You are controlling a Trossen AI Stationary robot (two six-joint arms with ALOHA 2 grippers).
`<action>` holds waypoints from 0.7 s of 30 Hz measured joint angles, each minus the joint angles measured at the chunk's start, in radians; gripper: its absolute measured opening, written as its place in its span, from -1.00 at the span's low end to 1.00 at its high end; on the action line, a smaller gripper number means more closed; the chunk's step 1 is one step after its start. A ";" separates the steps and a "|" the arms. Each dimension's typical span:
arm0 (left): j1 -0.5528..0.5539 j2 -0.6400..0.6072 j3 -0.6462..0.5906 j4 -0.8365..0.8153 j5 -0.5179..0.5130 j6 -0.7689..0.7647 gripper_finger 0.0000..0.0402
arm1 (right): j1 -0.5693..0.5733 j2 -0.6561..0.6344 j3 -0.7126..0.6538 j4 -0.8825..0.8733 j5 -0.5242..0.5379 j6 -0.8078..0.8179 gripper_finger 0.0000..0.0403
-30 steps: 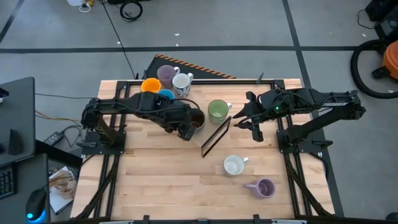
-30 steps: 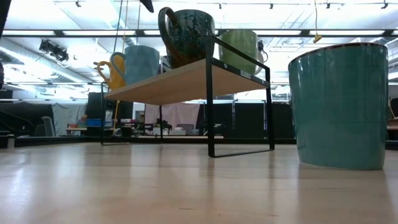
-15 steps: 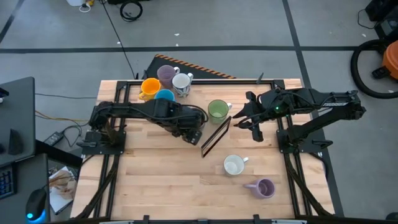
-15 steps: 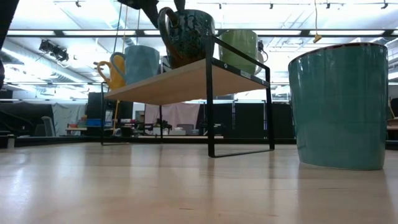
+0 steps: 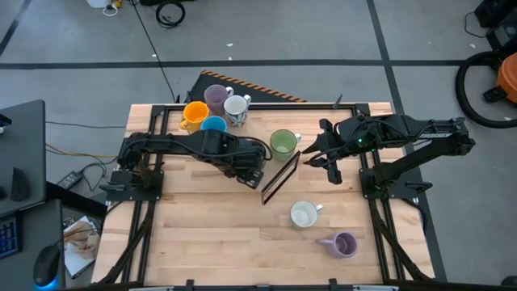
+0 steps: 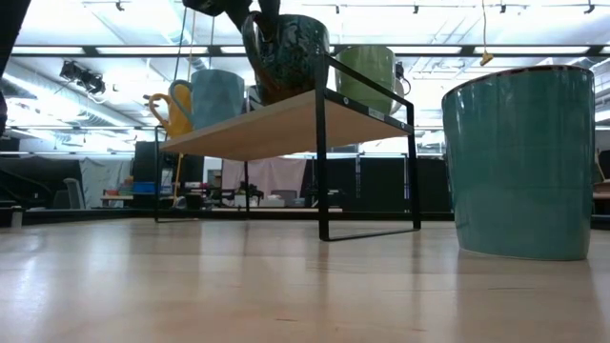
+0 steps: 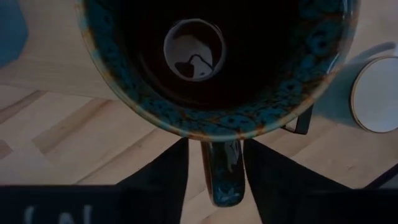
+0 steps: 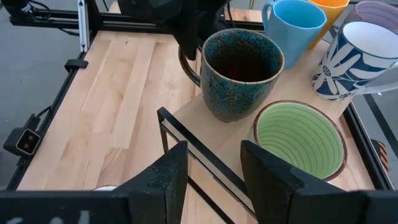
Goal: Place coffee mugs
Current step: Put the brown mug on the shelf
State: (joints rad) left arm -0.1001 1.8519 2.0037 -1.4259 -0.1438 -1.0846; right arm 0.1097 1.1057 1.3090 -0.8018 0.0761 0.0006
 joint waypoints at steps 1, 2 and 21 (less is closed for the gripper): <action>0.000 0.000 0.000 0.000 -0.001 0.000 -0.25 | 0.000 0.000 0.000 0.000 0.000 0.000 -0.24; 0.000 0.000 0.000 0.000 -0.001 -0.001 -0.29 | 0.000 0.000 0.000 0.000 0.000 0.000 -0.24; 0.000 0.000 0.000 -0.019 0.010 -0.003 -0.68 | 0.000 0.000 0.000 0.000 0.000 -0.003 -0.24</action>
State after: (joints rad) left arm -0.1005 1.8515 2.0037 -1.4452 -0.1341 -1.0876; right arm 0.1097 1.1057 1.3090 -0.8013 0.0765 -0.0029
